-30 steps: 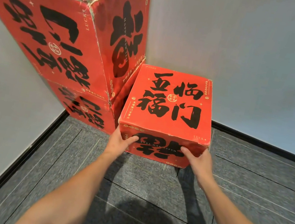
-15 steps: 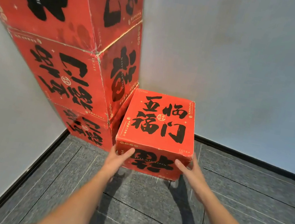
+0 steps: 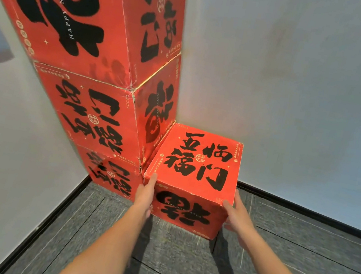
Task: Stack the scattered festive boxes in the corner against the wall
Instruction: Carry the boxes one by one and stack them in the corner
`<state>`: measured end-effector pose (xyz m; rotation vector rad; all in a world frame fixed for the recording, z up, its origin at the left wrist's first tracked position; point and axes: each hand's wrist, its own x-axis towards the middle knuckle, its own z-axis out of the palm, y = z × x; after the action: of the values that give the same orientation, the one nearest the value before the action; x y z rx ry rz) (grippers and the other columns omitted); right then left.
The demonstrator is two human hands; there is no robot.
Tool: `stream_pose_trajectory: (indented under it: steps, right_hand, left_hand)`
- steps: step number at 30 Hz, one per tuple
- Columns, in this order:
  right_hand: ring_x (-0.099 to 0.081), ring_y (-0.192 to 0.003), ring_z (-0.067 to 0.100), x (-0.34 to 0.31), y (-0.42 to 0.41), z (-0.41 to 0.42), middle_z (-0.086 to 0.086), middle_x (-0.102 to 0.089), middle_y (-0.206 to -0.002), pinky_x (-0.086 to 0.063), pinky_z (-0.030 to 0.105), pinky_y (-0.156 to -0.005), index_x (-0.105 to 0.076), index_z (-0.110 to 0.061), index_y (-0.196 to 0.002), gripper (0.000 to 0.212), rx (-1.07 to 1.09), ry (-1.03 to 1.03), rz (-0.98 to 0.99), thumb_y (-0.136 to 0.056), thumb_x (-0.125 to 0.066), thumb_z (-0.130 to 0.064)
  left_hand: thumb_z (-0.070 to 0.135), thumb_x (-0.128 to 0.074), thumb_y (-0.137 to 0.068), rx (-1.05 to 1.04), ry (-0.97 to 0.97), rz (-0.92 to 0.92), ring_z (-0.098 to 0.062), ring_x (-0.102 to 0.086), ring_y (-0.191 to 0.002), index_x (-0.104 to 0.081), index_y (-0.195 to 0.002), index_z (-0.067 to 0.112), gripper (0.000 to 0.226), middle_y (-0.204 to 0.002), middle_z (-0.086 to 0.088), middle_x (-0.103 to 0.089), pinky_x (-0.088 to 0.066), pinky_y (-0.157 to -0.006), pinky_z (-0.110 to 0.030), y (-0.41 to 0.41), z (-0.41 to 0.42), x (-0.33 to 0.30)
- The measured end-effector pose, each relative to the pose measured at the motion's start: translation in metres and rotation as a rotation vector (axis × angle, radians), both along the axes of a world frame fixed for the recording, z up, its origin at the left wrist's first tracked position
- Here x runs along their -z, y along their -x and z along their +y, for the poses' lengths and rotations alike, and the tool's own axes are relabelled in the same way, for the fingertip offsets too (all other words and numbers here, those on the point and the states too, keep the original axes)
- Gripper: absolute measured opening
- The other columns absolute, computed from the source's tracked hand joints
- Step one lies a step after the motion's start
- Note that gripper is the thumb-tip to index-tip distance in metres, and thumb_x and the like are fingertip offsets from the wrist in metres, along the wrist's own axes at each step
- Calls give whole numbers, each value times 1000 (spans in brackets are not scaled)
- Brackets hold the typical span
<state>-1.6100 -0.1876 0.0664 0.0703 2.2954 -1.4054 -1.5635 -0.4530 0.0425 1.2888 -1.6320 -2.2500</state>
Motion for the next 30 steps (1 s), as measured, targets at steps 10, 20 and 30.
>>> stream_pose_trajectory:
  steps: [10, 20, 30]
  right_hand:
    - [-57, -121, 27, 9, 3, -24, -4, -55, -141, -49, 55, -100, -20, -43, -151, 51, 36, -6, 24, -104, -39, -36]
    - [-51, -129, 38, -51, 11, -13, 15, -52, -144, -43, 41, -101, -25, -12, -153, 62, -152, -408, -20, -102, -42, -42]
    - [-53, -129, 31, -285, -34, -67, 12, -56, -141, -43, 36, -104, -48, -8, -143, 50, -559, -629, 45, -98, -54, -28]
  left_hand:
    - [87, -60, -64, 89, 85, -58, -32, -44, -136, -25, -153, 9, 124, -151, -12, -44, -33, -114, -54, 20, -33, 19]
    - [77, -61, -71, 270, 289, -196, -35, -49, -130, -41, -147, 6, 105, -146, -14, -49, -41, -109, -54, -3, -28, -44]
    - [31, -70, -89, 858, 771, -462, -27, -50, -133, -45, -145, 8, 66, -144, -11, -53, -38, -111, -32, -94, -38, -278]
